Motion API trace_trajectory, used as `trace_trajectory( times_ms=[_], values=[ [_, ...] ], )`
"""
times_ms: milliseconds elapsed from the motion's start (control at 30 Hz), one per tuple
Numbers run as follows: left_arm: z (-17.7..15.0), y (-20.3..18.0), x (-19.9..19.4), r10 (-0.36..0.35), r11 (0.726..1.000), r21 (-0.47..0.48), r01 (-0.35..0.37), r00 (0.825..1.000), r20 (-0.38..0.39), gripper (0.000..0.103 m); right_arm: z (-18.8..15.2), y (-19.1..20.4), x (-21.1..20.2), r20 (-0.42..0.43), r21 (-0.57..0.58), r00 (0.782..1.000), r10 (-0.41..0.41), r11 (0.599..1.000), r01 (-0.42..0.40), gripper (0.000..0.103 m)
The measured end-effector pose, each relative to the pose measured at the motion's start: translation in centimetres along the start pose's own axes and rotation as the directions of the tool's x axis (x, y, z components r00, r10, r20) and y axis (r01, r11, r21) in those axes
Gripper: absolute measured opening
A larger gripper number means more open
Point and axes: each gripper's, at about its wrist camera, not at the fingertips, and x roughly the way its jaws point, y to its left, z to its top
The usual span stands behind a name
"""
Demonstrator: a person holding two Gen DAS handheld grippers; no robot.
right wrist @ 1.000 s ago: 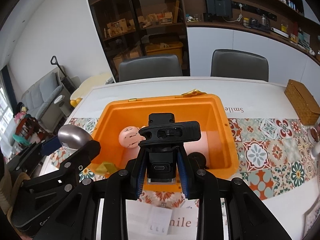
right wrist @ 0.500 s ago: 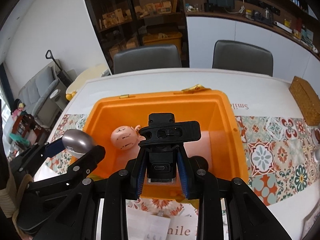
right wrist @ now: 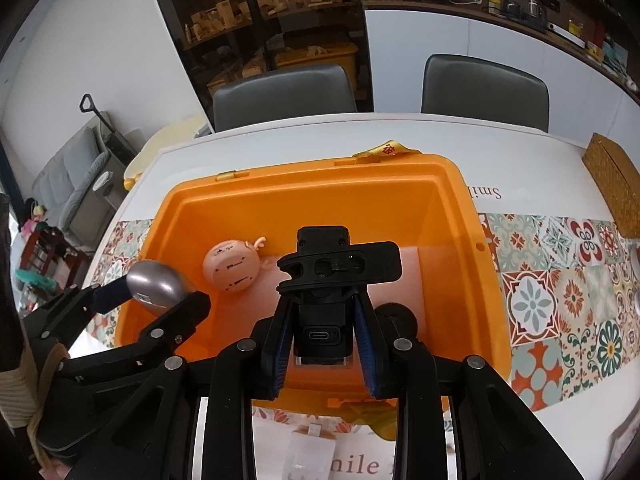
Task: Organize rigid objects
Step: 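Open left tool to drop the silver object while right tool releases the bike light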
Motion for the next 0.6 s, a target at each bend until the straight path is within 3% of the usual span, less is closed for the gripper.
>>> trace_trajectory(
  times_ms=[400,600],
  values=[
    [0.3,1.1,-1.8,0.087,0.996,-0.033,-0.085,0.995,0.040,0.103,0.0,-0.3,0.3,-0.018,0.024,1.000,0.021,0.999,-0.021,0.030],
    [0.3,1.7,-2.6,0.127,0.991,-0.046,-0.125,0.990,0.056,0.103,0.3,0.2,0.4,-0.025,0.020,0.999,0.033,0.999,-0.033,0.030]
  ],
)
